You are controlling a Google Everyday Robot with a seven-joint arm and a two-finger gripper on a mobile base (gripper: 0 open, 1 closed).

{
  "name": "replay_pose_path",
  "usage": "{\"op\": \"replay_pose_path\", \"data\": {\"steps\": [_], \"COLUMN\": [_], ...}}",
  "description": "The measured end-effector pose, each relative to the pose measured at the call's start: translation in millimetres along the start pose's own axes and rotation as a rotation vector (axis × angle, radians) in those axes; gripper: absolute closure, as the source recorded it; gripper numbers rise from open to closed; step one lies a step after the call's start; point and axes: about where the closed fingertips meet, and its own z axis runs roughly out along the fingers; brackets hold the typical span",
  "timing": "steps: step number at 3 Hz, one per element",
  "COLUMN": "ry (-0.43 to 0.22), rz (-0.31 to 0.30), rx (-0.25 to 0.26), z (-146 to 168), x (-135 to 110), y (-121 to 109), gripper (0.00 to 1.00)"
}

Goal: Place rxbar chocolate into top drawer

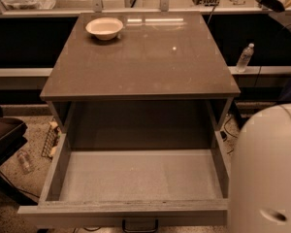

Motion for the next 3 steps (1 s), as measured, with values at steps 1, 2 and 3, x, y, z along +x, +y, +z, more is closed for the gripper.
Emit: {"op": "replay_pose_path", "data": {"steps": [1,2,3], "ry": [0.085,0.142,0.139], "rz": [0.112,0.161,0.16], "rx": [-0.108,-0.192,-0.194], "z": [-15.5,-33.6,-33.3], "x": [27.5,66.6,65.5], "y": [5.6,14.4,15.3], "gripper": [1.0,1.0,1.0]}}
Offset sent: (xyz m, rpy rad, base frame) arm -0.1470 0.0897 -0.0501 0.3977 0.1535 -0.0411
